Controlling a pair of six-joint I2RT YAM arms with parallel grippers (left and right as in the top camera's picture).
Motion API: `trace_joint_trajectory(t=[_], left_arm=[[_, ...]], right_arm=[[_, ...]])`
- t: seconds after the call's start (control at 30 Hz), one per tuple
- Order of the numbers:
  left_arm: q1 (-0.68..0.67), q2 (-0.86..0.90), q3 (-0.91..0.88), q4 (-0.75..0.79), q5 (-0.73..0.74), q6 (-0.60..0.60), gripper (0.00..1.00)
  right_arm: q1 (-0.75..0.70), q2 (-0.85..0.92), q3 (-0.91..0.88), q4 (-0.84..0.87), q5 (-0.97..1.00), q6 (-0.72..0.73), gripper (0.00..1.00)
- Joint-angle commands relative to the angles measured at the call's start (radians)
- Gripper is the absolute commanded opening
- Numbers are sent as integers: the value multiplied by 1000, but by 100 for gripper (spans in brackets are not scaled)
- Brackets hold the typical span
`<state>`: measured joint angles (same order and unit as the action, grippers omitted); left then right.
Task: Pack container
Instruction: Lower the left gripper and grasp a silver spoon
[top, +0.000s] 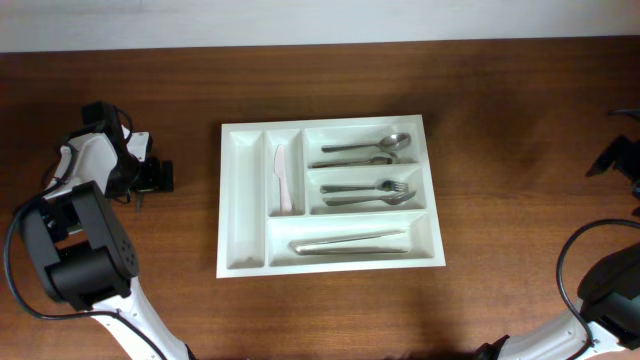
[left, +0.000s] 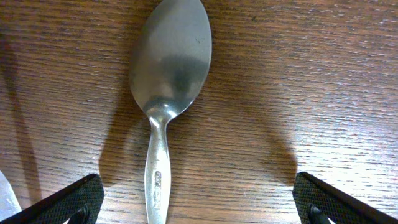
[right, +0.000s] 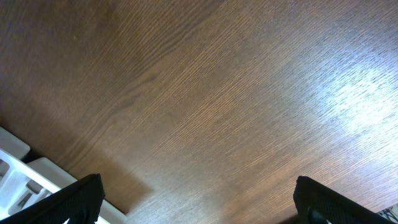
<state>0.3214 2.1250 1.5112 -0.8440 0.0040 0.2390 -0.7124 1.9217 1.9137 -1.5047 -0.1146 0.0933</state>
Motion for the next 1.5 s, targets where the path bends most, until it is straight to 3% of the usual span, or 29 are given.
trace_joint_trajectory(t=[0.0, 0.83, 0.9, 1.0, 1.1, 1.27, 1.47], left_arm=[[8, 32, 12, 5, 19, -10, 99], [15, 84, 12, 33, 18, -10, 98], [15, 84, 12, 35, 18, -10, 83], [15, 84, 12, 44, 18, -10, 75], [15, 84, 12, 52, 18, -10, 57], [15, 84, 12, 64, 15, -10, 36], [15, 84, 12, 69, 15, -10, 24]], right_arm=[[5, 5, -3, 2, -6, -8, 99], [5, 5, -3, 2, -6, -8, 99], [5, 5, -3, 2, -6, -8, 99], [5, 5, -3, 2, -6, -8, 99], [5, 5, -3, 2, -6, -8, 99], [5, 5, -3, 2, -6, -8, 99], [5, 5, -3, 2, -6, -8, 99]])
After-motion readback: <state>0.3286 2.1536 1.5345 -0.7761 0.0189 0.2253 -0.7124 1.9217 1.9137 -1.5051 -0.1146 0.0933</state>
